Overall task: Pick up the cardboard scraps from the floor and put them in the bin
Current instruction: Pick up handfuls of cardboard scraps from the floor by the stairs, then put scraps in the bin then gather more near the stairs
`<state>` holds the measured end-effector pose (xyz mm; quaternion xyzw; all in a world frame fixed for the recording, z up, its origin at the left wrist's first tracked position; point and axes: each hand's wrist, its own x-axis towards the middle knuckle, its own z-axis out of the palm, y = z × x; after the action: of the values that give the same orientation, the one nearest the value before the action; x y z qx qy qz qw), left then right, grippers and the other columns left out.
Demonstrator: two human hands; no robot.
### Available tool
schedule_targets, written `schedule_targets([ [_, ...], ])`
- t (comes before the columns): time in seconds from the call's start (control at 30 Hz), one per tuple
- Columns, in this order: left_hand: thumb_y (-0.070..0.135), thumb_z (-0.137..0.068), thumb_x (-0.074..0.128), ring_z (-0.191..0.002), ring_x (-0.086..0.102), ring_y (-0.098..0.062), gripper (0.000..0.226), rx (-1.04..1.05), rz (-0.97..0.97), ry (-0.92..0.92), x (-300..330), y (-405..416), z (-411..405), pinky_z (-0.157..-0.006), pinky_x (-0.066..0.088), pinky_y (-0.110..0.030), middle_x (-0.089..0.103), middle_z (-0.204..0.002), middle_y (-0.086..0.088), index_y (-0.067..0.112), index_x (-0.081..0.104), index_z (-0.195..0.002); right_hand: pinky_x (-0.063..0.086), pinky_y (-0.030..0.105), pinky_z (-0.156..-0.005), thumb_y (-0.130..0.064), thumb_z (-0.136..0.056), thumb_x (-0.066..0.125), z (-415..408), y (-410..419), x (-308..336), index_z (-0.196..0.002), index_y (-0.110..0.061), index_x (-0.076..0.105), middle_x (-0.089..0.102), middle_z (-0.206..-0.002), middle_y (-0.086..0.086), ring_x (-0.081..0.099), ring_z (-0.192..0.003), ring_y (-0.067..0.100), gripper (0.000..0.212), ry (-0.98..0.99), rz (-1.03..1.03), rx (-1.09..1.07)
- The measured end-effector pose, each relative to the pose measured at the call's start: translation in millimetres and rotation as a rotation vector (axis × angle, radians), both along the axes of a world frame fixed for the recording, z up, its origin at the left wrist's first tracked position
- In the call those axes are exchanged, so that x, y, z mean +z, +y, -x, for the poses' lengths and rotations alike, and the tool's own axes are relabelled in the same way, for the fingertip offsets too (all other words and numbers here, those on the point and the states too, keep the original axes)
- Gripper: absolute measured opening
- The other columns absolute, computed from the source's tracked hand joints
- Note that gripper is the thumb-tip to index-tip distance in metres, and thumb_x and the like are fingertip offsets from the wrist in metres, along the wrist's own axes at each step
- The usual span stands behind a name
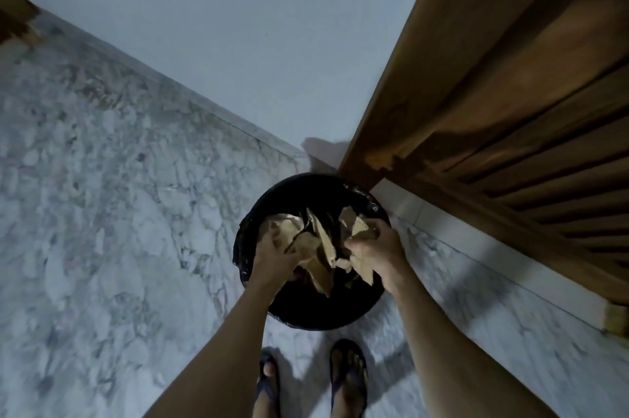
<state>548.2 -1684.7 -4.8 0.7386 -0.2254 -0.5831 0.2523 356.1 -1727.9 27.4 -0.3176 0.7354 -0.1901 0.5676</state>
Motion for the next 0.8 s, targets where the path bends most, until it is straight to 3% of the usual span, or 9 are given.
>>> schedule_targets([
  [0.1, 0.032, -0.063, 0.086, -0.094, 0.07, -0.029, 0.061, -0.013, -0.071, -0.115, 1.0, 2.3, 1.1, -0.076, 0.061, -0.051, 0.065, -0.112, -0.004, 0.027, 0.058, -0.118, 0.051, 0.022, -0.067, -0.005, -0.083, 0.072, 8.2, 1.6, -5.5, -0.093, -0.016, 0.063, 0.065, -0.09, -0.001, 0.064, -0.085, 0.018, 0.017, 0.094, 0.002, 0.04],
  [0.2, 0.028, -0.077, 0.083, -0.07, 0.071, -0.024, 0.033, -0.004, -0.058, -0.22, 13.6, -0.6, 6.0, -0.063, 0.062, -0.045, 0.07, -0.092, -0.002, 0.021, 0.064, -0.104, 0.055, 0.04, -0.078, -0.004, -0.083, 0.072, 12.0, -1.6, -4.5, -0.085, -0.015, 0.064, 0.069, -0.091, 0.006, 0.066, -0.089, 0.024, 0.014, 0.093, -0.037, 0.029],
  [0.3, 0.028, -0.08, 0.08, -0.069, 0.067, -0.024, 0.026, -0.025, -0.052, -0.271, 21.9, -5.9, 14.2, -0.059, 0.056, -0.038, 0.07, -0.094, -0.005, 0.016, 0.065, -0.097, 0.048, 0.03, -0.066, -0.003, -0.084, 0.07, 11.8, -7.7, 1.2, -0.088, -0.013, 0.065, 0.067, -0.083, 0.003, 0.062, -0.075, 0.018, 0.012, 0.056, -0.032, 0.058],
  [0.37, 0.023, -0.077, 0.084, -0.082, 0.069, -0.027, 0.033, -0.031, -0.088, -0.171, 26.6, -8.2, 18.9, -0.067, 0.061, -0.04, 0.068, -0.105, -0.005, 0.02, 0.058, -0.097, 0.046, 0.029, -0.069, -0.008, -0.082, 0.072, 11.4, -9.9, 2.1, -0.088, -0.017, 0.065, 0.068, -0.085, 0.001, 0.062, -0.079, 0.017, 0.013, 0.049, -0.031, 0.082],
  [0.47, 0.021, -0.07, 0.09, -0.111, 0.062, -0.028, 0.066, -0.036, -0.153, 0.055, 33.1, -8.7, 26.1, -0.089, 0.058, -0.04, 0.053, -0.132, -0.005, 0.024, 0.051, -0.123, 0.046, 0.032, -0.072, -0.013, -0.08, 0.074, 11.8, -10.6, 4.8, -0.087, -0.021, 0.064, 0.071, -0.095, 0.005, 0.062, -0.082, 0.019, 0.015, 0.058, -0.041, 0.112],
  [0.53, 0.018, -0.078, 0.085, -0.112, 0.058, -0.023, 0.076, -0.039, -0.178, 0.171, 42.7, -6.5, 30.2, -0.082, 0.056, -0.026, 0.045, -0.139, -0.006, 0.014, 0.042, -0.14, 0.046, 0.032, -0.073, -0.013, -0.08, 0.074, 9.7, -11.3, 13.5, -0.088, -0.022, 0.064, 0.07, -0.098, 0.003, 0.062, -0.084, 0.019, 0.015, 0.043, -0.056, 0.118],
  [0.6, 0.014, -0.087, 0.075, -0.094, 0.061, -0.017, 0.058, 0.016, -0.15, 0.234, 49.8, 0.1, 28.1, -0.064, 0.054, -0.015, 0.054, -0.131, -0.01, 0.01, 0.046, -0.137, 0.045, 0.031, -0.074, -0.012, -0.08, 0.074, 2.6, -10.9, 25.6, -0.088, -0.021, 0.064, 0.068, -0.098, 0.003, 0.06, -0.084, 0.019, 0.016, 0.024, -0.066, 0.146],
  [0.73, 0.037, -0.088, 0.072, -0.128, 0.052, -0.026, 0.078, 0.155, -0.127, 0.184, 63.4, 18.4, 0.0, -0.102, 0.047, -0.037, 0.045, -0.149, -0.008, 0.015, 0.034, -0.152, 0.042, 0.027, -0.064, -0.015, -0.077, 0.077, -25.3, -4.5, 51.7, -0.1, -0.019, 0.063, 0.067, -0.099, 0.007, 0.06, -0.079, 0.018, 0.027, -0.001, -0.063, 0.242],
  [0.8, 0.05, -0.083, 0.074, -0.134, 0.048, -0.026, 0.09, 0.202, -0.087, 0.196, 74.4, 30.8, -20.3, -0.107, 0.046, -0.039, 0.041, -0.153, -0.007, 0.015, 0.031, -0.155, 0.044, 0.024, -0.066, -0.015, -0.081, 0.076, -47.9, 3.2, 67.3, -0.113, -0.015, 0.062, 0.067, -0.105, 0.008, 0.063, -0.086, 0.019, 0.035, -0.029, -0.078, 0.306],
])
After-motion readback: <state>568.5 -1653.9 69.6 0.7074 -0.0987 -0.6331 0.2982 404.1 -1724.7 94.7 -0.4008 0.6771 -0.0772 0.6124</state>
